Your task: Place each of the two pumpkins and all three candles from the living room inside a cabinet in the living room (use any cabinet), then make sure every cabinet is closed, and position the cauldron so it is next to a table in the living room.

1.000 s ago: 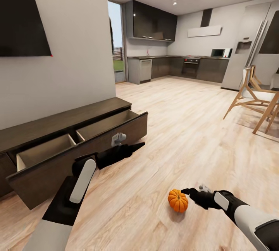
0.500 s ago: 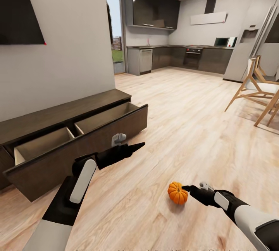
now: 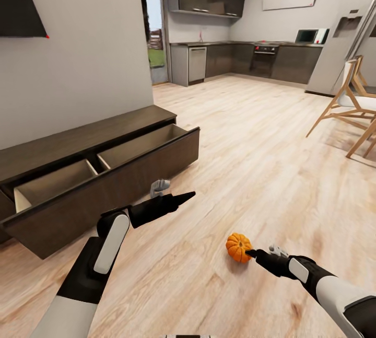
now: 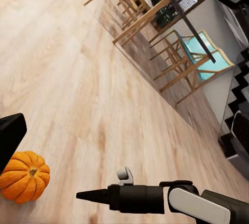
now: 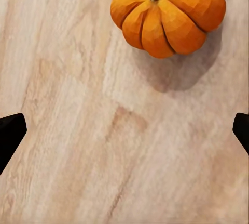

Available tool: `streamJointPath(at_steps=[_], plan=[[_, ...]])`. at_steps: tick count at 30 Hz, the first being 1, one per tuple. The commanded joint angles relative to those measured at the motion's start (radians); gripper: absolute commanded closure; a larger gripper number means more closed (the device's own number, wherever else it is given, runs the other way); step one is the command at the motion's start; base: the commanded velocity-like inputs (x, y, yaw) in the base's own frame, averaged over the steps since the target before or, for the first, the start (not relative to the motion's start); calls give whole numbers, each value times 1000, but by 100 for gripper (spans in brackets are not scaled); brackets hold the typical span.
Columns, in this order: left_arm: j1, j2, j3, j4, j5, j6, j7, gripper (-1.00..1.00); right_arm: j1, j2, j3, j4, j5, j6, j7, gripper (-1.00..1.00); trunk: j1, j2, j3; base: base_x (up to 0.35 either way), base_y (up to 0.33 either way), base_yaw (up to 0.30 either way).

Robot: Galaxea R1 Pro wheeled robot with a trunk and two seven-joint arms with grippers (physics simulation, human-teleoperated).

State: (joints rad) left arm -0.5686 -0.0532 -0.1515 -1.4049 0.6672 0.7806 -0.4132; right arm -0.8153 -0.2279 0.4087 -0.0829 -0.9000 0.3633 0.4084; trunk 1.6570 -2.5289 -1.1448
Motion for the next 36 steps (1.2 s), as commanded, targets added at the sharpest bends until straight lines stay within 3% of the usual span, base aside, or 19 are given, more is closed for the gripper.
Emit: streamJointPath(at_steps=[1, 5, 10, 14, 24, 36], plan=[[-1, 0, 1, 0, 3, 6, -1, -100, -1, -1, 8, -1, -10, 3, 4, -100, 0, -1, -6, 0, 0, 0], [-1, 0, 1, 0, 3, 6, -2, -100, 0, -1, 9, -1, -10, 1, 28, -100, 1, -1, -21, 0, 0, 0], [-1, 0, 0, 0, 3, 6, -1, -100, 1, 0, 10, 0, -12, 0, 156, -100, 1, -1, -29, 0, 0, 0], [-1, 0, 0, 1, 3, 6, 0, -100, 1, -1, 11, 2, -15, 0, 217, -100, 1, -1, -35, 0, 0, 0], [-1, 0, 0, 6, 2, 5, 2, -100, 2, -1, 9, 6, -16, -2, 225, -100, 1, -1, -49, 16, 0, 0], [-1, 0, 0, 6, 2, 5, 2, -100, 2, -1, 6, 9, -16, -6, 222, -100, 1, -1, -51, 317, 0, 0]])
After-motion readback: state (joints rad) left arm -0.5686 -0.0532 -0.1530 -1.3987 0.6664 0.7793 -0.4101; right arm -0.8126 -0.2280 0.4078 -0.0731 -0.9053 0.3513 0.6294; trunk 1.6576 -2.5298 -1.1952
